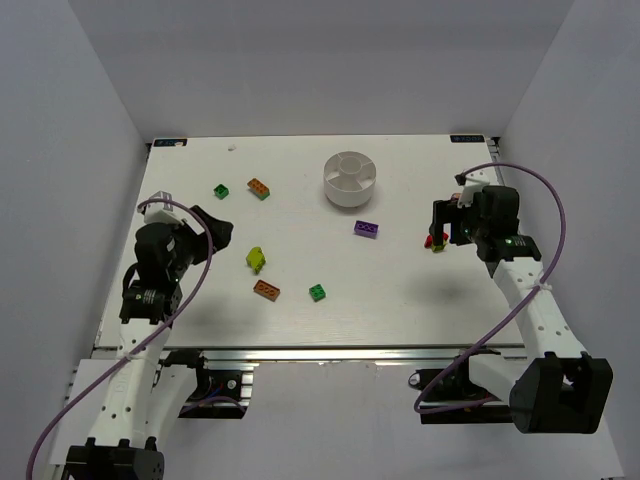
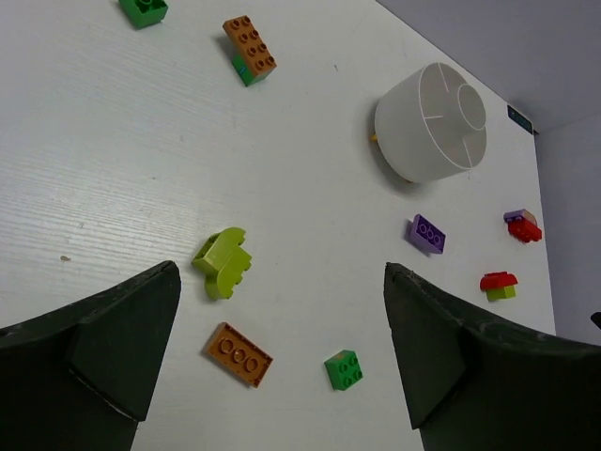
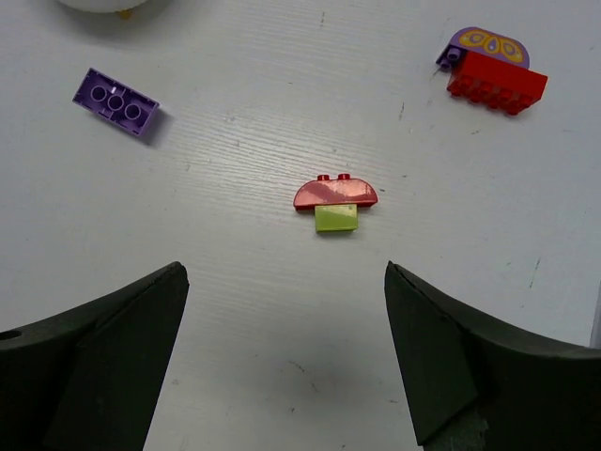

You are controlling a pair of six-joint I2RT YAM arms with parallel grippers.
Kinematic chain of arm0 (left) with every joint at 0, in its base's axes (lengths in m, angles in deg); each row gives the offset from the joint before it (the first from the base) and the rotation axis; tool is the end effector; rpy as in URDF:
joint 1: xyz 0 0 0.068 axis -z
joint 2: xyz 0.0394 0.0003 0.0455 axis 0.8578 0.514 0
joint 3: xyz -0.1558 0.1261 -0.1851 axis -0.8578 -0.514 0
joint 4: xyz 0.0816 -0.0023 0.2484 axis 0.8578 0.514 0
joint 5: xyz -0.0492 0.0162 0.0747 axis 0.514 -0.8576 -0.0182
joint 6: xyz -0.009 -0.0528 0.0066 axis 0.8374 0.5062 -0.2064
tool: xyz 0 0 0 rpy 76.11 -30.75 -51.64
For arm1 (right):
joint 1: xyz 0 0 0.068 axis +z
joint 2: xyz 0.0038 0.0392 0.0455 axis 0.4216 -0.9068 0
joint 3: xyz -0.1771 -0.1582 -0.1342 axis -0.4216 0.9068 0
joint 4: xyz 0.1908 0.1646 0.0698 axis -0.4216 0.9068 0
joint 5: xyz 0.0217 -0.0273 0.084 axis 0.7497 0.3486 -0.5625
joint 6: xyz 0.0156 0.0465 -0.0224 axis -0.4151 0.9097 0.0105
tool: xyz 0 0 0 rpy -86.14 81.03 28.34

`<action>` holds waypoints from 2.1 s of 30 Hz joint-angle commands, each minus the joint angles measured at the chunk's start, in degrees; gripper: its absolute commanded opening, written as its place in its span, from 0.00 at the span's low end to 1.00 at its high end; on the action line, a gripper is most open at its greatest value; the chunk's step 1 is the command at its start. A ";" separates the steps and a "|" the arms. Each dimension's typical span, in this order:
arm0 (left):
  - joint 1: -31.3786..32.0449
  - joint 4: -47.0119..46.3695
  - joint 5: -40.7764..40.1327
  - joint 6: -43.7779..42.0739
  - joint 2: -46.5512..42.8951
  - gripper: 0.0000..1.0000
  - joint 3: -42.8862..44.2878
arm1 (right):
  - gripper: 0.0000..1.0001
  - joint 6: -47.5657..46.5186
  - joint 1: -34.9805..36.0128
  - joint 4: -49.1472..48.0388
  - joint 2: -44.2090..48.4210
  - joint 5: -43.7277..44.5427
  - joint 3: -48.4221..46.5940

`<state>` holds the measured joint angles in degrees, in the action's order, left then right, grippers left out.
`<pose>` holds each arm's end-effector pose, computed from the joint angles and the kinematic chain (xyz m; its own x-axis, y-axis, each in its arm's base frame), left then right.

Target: Sort the legos into containers by color

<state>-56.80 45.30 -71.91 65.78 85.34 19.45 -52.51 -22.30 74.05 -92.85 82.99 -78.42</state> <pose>0.1659 -0.0104 0.3061 -0.3923 -0.5294 -0.7522 -0.0907 0.8361 -0.5410 0.2410 0.0150 0.2952 -0.5235 -0.1227 -0.8431 -0.1905 0.9814 -0.0246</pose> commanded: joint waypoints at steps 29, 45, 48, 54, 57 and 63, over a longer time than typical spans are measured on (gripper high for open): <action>-1.73 13.90 -9.42 1.87 52.59 0.70 37.67 | 0.72 -11.97 12.57 -3.26 -8.45 -35.46 -3.53; -1.82 22.26 -13.29 1.86 89.34 0.72 72.31 | 0.75 -15.40 12.48 -3.09 -9.85 -36.34 -2.47; -1.91 22.87 -14.17 1.59 91.71 0.72 74.86 | 0.76 -15.49 12.48 -2.91 -10.03 -36.08 -2.56; -2.09 23.31 -18.38 1.24 94.09 0.70 76.62 | 0.76 -14.35 12.48 -3.44 -10.03 -36.25 -2.12; -2.17 23.75 -19.88 0.63 95.50 0.69 78.47 | 0.76 -14.08 12.40 -3.35 -10.12 -36.43 -2.12; -2.17 23.31 -19.97 -0.43 98.13 0.60 80.67 | 0.76 -14.87 12.40 -2.30 -10.12 -36.52 -2.65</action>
<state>-58.60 68.33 -90.45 66.31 183.29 97.74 -66.79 -9.91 72.60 -102.93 47.91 -79.97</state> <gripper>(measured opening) 0.606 0.758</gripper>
